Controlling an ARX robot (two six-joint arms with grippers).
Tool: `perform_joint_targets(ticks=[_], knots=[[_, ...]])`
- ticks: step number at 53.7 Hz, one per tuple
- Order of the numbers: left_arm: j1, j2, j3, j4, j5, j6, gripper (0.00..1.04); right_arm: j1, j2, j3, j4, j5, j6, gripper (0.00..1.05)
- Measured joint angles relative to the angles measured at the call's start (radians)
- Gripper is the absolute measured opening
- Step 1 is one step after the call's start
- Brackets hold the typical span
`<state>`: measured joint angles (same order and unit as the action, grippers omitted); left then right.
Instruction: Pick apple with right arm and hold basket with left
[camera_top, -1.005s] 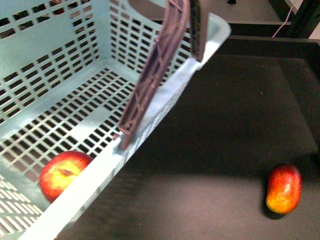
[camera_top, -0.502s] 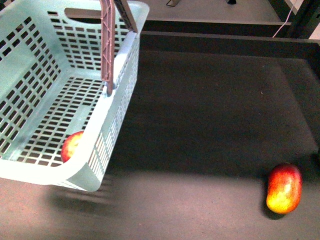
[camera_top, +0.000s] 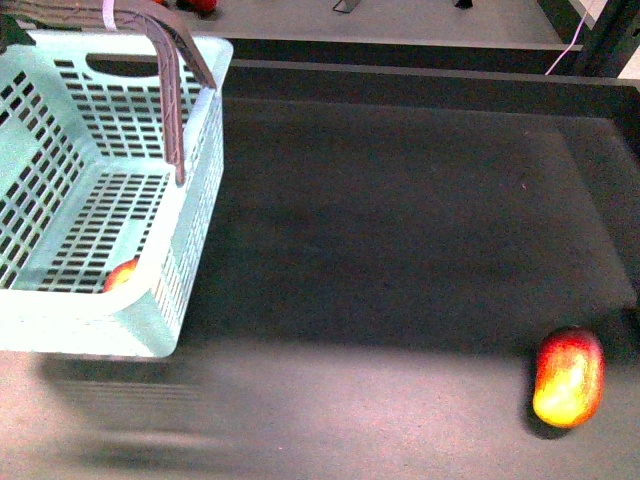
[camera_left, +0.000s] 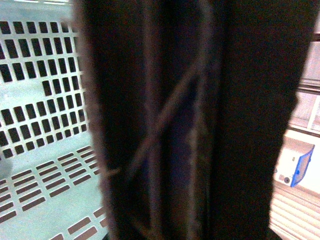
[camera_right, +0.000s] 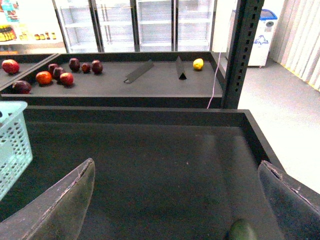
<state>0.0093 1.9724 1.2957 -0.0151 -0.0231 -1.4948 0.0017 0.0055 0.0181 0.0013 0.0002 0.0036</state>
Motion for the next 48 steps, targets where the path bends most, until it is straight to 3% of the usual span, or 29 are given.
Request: perform_joint_targets(ticks=[20, 29, 39, 45, 48], knots=[[0.029, 0.030, -0.046, 0.017, 0.023, 0.035, 0.15, 0.000, 0.000, 0.000, 0.000, 0.000, 0.000, 0.96], [0.037, 0.008, -0.109, 0.035, 0.021, 0.032, 0.41, 0.000, -0.001, 0.000, 0.000, 0.000, 0.000, 0.96], [0.054, -0.113, -0.177, 0.054, 0.006, 0.040, 0.79, 0.000, -0.001, 0.000, 0.000, 0.000, 0.000, 0.96], [0.063, -0.205, -0.205, 0.019, -0.023, 0.069, 0.96, 0.000, -0.001, 0.000, 0.000, 0.000, 0.000, 0.96], [0.063, -0.249, -0.206, -0.032, -0.048, 0.107, 0.99, 0.000, -0.001, 0.000, 0.000, 0.000, 0.000, 0.96]])
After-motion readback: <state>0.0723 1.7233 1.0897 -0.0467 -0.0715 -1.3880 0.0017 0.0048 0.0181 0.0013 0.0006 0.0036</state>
